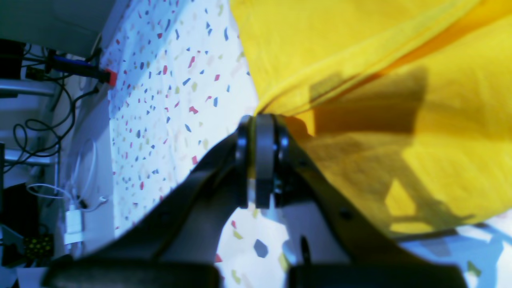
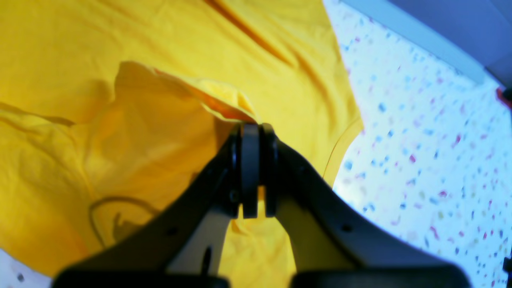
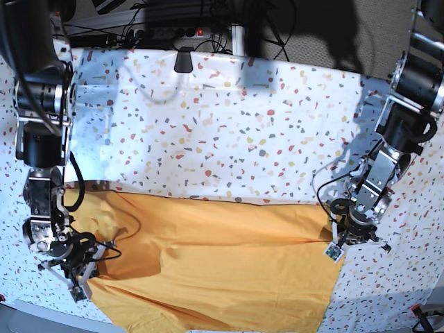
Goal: Fold the T-shirt properly
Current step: 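Lift the shirt with both grippers and drag it toward the robot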
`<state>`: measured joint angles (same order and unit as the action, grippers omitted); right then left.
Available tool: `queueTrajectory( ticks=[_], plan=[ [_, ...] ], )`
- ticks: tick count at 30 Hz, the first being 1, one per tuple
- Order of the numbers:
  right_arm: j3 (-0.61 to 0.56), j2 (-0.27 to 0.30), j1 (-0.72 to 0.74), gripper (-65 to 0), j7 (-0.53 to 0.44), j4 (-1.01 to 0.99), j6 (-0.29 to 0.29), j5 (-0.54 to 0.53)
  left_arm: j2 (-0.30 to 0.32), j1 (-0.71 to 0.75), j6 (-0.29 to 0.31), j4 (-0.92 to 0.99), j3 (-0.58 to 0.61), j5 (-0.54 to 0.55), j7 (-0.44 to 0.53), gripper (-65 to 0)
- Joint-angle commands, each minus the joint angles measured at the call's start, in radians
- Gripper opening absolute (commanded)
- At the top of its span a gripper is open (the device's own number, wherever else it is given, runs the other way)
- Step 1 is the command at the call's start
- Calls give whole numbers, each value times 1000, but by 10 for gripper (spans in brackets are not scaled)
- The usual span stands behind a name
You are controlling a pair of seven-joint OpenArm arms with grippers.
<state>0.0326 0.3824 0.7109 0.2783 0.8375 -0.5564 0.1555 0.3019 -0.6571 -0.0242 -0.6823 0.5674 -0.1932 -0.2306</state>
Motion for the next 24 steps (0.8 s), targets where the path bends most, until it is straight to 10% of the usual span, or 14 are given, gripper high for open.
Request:
queueTrajectory(
  ticks=[1,24],
  plan=[
    [6,14,53,-650,-23,18,18,11,9,-36,-18,-13,-8,-7,24,-650],
    [6,43,88,-650,-8,14,17,24,9,-41,-17,-13,-8,-165,106,-650]
  ],
)
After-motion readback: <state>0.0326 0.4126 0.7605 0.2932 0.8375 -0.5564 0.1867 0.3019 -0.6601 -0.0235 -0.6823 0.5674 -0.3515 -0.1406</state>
